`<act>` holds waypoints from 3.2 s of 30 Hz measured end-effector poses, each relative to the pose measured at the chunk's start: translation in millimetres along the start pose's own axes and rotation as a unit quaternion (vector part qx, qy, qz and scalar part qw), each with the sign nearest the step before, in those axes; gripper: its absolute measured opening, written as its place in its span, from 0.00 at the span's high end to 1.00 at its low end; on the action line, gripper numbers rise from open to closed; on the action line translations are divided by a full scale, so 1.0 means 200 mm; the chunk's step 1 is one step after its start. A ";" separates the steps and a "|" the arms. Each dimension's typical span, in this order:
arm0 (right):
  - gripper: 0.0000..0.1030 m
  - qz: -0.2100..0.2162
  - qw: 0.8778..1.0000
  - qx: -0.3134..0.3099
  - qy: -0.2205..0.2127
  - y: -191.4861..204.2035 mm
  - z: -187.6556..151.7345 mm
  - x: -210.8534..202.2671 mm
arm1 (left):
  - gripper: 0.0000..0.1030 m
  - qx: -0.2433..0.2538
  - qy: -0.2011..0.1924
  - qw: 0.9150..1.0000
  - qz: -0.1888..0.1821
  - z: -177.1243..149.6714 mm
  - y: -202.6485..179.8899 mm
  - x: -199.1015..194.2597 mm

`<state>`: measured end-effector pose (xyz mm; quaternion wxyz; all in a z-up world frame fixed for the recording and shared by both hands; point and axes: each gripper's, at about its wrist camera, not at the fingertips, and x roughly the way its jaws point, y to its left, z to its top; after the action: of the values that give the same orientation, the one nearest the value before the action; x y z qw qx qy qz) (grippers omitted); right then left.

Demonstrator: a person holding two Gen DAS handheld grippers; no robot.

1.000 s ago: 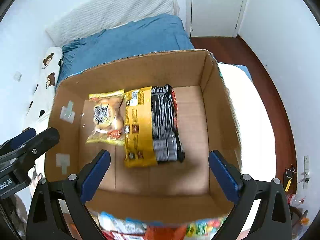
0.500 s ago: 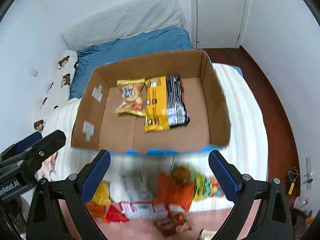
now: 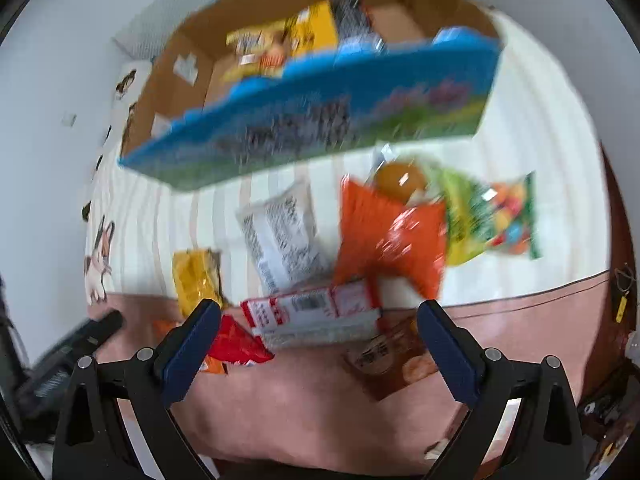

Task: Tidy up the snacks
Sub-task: 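Withdraw both tools from the box back toward the snack pile, then grasp the orange packet with left tool while right tool grasps white packet, then carry both packets into the box and open both tools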

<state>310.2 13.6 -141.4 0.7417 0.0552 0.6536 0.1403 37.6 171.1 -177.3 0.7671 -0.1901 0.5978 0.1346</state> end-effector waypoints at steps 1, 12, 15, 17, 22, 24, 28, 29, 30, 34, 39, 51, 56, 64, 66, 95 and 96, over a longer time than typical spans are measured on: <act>0.03 0.000 1.000 -0.005 0.005 0.01 -0.01 0.03 | 0.07 -0.019 0.023 1.000 -0.002 -0.03 0.05 0.07; 0.21 -0.015 0.998 -0.054 0.029 0.23 0.09 0.33 | 0.07 -0.294 0.152 0.936 -0.119 -0.20 0.46 0.49; 0.21 -0.031 0.997 -0.066 0.031 0.28 0.14 0.41 | 0.07 -0.340 0.168 0.915 -0.139 -0.25 0.50 0.54; 0.21 -0.050 0.995 -0.077 0.035 0.32 0.17 0.48 | 0.07 -0.362 0.174 0.904 -0.146 -0.28 0.51 0.59; 0.24 -0.087 0.990 -0.089 0.059 0.35 0.22 0.66 | 0.31 -0.376 0.158 0.901 -0.147 -0.30 0.51 0.61; 0.34 -0.097 0.989 -0.093 0.060 0.35 0.21 0.68 | 0.33 -0.343 0.143 0.919 -0.134 -0.27 0.48 0.58; 0.44 -0.087 0.990 -0.092 0.067 0.32 0.17 0.68 | 0.39 -0.231 0.099 0.965 -0.072 -0.18 0.38 0.49; 0.45 -0.082 0.990 -0.089 0.076 0.31 0.15 0.68 | 0.39 -0.191 0.088 0.976 -0.053 -0.14 0.34 0.47; 0.45 -0.076 0.990 -0.086 0.088 0.30 0.14 0.68 | 0.39 -0.155 0.077 0.984 -0.034 -0.12 0.31 0.44; 0.45 -0.049 0.987 -0.083 0.125 0.28 0.06 0.70 | 0.38 -0.002 0.055 0.998 0.044 -0.05 0.15 0.42; 0.41 -0.039 0.989 -0.070 0.121 0.27 0.03 0.73 | 0.38 -0.049 0.088 0.995 0.023 -0.04 0.18 0.54; 0.49 -0.042 0.995 -0.029 0.086 0.15 -0.05 0.66 | 0.44 -0.014 0.070 0.996 0.057 -0.41 0.19 0.39; 0.29 -0.004 0.992 -0.012 0.122 0.15 -0.01 0.74 | 0.41 -0.023 0.083 0.995 0.050 -0.60 0.23 0.45; 0.37 -0.061 0.991 -0.047 0.105 0.25 -0.05 0.84 | 0.42 -0.090 0.074 0.993 0.027 -0.56 0.38 0.46; 0.49 -0.074 0.992 -0.056 0.090 0.27 -0.05 0.83 | 0.44 -0.086 0.065 0.994 0.034 -0.54 0.40 0.43; 0.52 0.068 0.993 -0.046 -0.086 0.14 0.54 -0.48 | 0.45 0.090 -0.088 0.988 -0.085 0.61 -0.58 -0.42; 0.52 0.060 0.993 -0.044 -0.089 0.11 0.59 -0.48 | 0.45 0.095 -0.084 0.989 -0.080 0.66 -0.61 -0.39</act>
<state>413.3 20.4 -26.4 0.7891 0.0736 0.5733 0.2076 184.5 124.2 -57.6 0.8376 -0.1521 0.5238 0.0308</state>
